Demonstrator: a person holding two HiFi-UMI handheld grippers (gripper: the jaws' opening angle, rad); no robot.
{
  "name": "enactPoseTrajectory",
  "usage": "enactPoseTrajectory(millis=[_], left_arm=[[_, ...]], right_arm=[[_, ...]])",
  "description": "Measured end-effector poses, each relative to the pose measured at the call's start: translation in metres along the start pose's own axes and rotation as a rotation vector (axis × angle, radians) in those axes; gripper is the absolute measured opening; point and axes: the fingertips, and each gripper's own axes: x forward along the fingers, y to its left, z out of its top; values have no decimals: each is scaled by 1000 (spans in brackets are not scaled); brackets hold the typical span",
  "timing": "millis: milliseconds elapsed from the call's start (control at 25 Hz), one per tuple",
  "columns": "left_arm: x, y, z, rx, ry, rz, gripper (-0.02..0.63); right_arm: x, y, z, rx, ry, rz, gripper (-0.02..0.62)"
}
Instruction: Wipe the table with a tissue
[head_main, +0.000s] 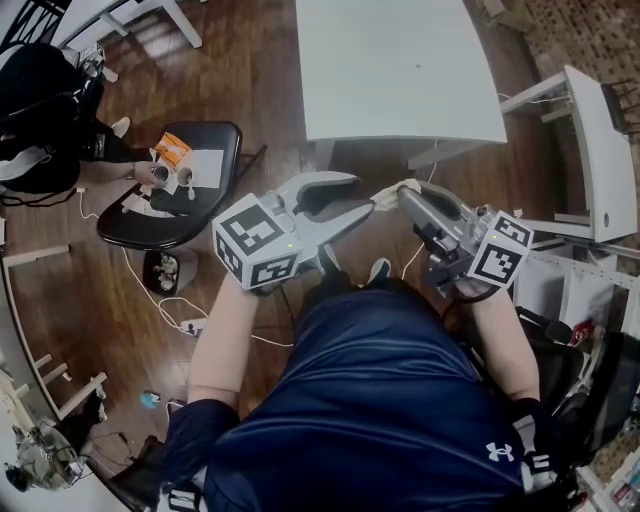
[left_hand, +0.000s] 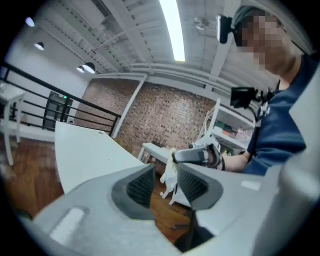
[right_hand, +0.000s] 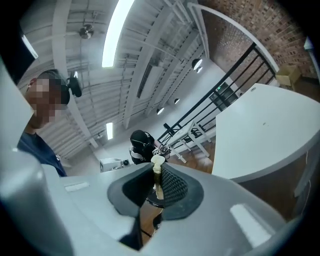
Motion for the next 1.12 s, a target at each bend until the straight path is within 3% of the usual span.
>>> enactPoseTrajectory(millis=[120, 280, 600, 760, 1120], left_arm=[[-15, 11, 6, -78, -114, 21, 144], [-20, 39, 6, -211, -202, 60, 143], [24, 73, 13, -360, -229, 147, 137], [74, 99, 19, -385, -233, 239, 135], [139, 154, 47, -488, -317, 357, 135]], right_arm=[[-2, -10, 5, 3, -33, -29, 34], [-2, -37, 22, -17, -65, -100, 34], [-31, -139, 96, -67, -134, -221, 34], [-52, -228, 133, -89, -104, -273, 34], [-11, -362, 165, -92, 110, -194, 34]])
